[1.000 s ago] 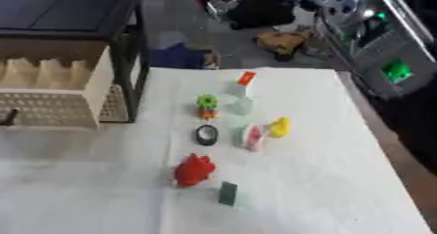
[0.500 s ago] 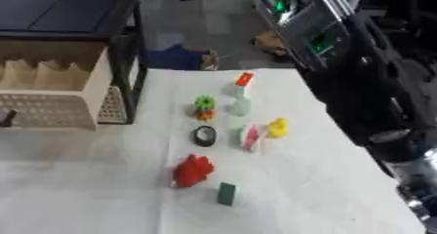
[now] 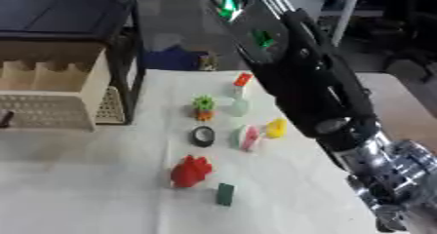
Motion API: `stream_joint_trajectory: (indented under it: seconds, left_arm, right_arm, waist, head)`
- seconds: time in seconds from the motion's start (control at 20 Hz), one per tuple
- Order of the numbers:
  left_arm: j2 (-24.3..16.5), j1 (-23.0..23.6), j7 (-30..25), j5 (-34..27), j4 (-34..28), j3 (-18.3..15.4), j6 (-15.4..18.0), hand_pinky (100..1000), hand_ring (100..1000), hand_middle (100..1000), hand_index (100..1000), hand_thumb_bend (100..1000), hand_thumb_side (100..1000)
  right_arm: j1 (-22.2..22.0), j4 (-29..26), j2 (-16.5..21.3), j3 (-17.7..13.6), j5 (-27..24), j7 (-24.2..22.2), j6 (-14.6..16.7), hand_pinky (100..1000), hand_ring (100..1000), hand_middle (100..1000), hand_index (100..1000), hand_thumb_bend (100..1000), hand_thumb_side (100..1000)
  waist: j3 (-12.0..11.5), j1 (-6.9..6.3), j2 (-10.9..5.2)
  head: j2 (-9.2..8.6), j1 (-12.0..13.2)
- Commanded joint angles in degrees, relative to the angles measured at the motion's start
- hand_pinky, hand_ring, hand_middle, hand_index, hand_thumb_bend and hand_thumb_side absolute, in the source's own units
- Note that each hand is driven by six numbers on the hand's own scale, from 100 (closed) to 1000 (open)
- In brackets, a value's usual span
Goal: Pick up objects from table and place into drawer.
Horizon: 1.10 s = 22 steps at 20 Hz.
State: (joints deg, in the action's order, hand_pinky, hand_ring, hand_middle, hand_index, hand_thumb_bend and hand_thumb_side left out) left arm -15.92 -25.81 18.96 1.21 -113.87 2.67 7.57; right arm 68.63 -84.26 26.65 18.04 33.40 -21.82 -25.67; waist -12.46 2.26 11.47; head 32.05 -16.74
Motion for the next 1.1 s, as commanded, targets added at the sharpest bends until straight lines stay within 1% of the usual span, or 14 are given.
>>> stream_joint_trajectory:
  seconds: [0.05,0.3,0.5,0.85,1.1]
  left_arm:
    - [0.0,-1.0,-0.3,-0.3,-0.7,0.1,0.0,606,561,625,824,100,1000]
    - [0.4,-1.6,-0.4,-0.6,-0.7,0.3,-0.1,605,560,624,823,100,1000]
    - [0.7,-1.7,-0.3,-0.8,-0.7,0.3,-0.1,605,560,624,823,100,1000]
    - [0.9,-1.9,-0.3,-1.0,-0.7,0.3,-0.1,604,560,624,822,100,1000]
    - [1.0,-2.2,-0.4,-1.0,-0.7,0.4,-0.1,603,560,624,822,100,1000]
  right_arm:
    - [2.0,1.6,-1.5,-0.1,1.1,0.9,0.7,398,534,444,623,100,502]
    - [3.1,3.6,-4.9,0.3,2.4,1.8,1.4,398,533,443,621,100,504]
    - [2.8,5.8,-7.2,0.2,4.4,3.3,1.8,398,533,442,620,100,504]
    - [2.3,8.4,-9.6,0.5,7.0,5.0,3.0,397,533,439,615,100,505]
    - [3.0,10.4,-11.2,0.2,8.7,6.6,3.3,397,532,437,614,100,506]
  waist:
    - [-0.3,-0.24,-0.73]
    - [-1.1,0.1,-0.64]
    - [-1.4,0.17,-0.72]
    - [-1.9,0.21,-0.69]
    - [-2.5,0.39,-0.49]
  head:
    - [-0.34,-0.6]
    - [-0.18,-1.1]
    - [-0.34,-1.4]
    - [-0.85,-1.8]
    - [-1.57,-2.6]
